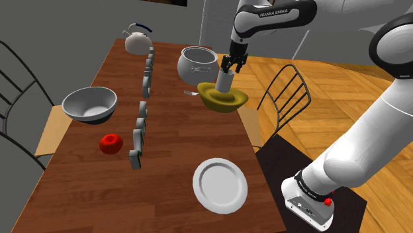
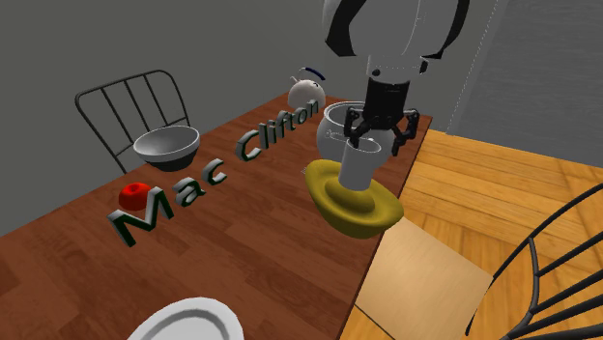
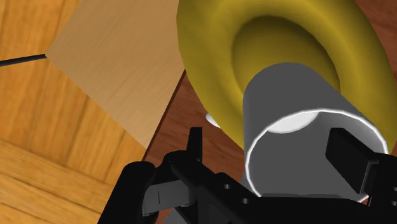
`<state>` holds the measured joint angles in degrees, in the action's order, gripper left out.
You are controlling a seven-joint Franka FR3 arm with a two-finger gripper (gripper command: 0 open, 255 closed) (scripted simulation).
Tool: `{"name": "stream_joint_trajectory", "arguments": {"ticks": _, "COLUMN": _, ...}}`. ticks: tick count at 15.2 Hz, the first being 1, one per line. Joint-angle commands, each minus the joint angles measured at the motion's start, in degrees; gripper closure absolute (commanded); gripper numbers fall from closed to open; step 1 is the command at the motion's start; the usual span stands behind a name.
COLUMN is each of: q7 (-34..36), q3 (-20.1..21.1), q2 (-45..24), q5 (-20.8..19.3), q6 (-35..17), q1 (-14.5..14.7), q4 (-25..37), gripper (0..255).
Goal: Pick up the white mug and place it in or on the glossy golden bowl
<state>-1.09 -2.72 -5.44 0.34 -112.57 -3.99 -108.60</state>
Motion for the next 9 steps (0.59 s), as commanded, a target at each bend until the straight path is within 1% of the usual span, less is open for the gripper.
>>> {"name": "stream_joint_trajectory", "arguments": {"ticks": 1, "q7": 0.00, "q3": 0.00, "q2": 0.00, "q5": 0.00, "q6": 0.00, "q1": 0.00, "q4": 0.00, "gripper": 0}}
{"name": "stream_joint_trajectory", "arguments": {"ticks": 2, "q7": 0.00, "q3": 0.00, "q2": 0.00, "q5": 0.00, "q6": 0.00, "q1": 0.00, "q4": 0.00, "gripper": 0}}
{"name": "stream_joint_trajectory", "arguments": {"ticks": 6, "q7": 0.05, "q3": -0.01, "q2": 1.08, "q5": -0.07, "q6": 7.07, "q1": 0.00, "q4": 5.99, "gripper": 0}}
{"name": "stream_joint_trajectory", "arguments": {"ticks": 9, "q7": 0.05, "q3": -0.01, "q2": 1.08, "q5": -0.07, "q6": 7.07, "q1": 0.00, "q4": 5.99, "gripper": 0}}
